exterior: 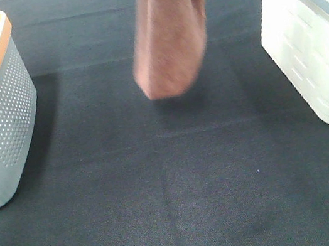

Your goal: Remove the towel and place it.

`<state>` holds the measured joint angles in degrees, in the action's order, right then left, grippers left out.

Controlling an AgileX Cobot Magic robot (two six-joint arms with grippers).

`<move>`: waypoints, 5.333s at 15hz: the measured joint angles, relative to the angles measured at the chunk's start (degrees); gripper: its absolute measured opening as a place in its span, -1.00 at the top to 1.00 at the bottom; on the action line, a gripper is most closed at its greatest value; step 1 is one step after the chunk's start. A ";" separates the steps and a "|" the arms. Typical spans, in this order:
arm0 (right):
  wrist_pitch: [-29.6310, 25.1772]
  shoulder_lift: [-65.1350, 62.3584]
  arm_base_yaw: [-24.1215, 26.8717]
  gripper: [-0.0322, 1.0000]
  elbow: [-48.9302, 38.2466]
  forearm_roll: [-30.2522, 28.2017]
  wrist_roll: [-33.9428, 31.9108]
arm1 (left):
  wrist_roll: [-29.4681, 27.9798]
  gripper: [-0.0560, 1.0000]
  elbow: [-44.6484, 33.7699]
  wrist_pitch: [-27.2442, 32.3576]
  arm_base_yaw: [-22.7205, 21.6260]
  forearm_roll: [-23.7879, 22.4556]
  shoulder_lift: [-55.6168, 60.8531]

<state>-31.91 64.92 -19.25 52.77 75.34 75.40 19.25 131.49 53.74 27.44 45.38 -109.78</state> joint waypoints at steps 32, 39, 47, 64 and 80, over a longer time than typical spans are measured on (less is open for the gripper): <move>1.32 17.59 0.00 -0.10 4.64 4.18 4.41 | 1.15 0.89 0.00 -0.97 0.00 9.68 2.81; 2.64 17.59 0.00 -0.28 4.64 5.27 3.09 | 1.26 0.89 0.00 -0.29 0.00 12.78 2.81; -1.15 17.59 0.00 -0.35 4.64 6.07 3.04 | 2.69 0.89 0.00 -0.11 0.00 10.49 2.81; -4.07 17.59 0.00 0.94 5.04 -0.80 -6.19 | 2.18 0.89 0.00 -1.03 0.00 4.98 2.81; -6.19 23.43 -0.17 0.94 27.50 -60.56 -59.07 | -16.44 0.89 0.00 11.69 0.23 -42.86 2.69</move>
<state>-38.10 88.35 -19.42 80.27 14.78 16.33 2.81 131.49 65.43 27.67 2.52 -107.09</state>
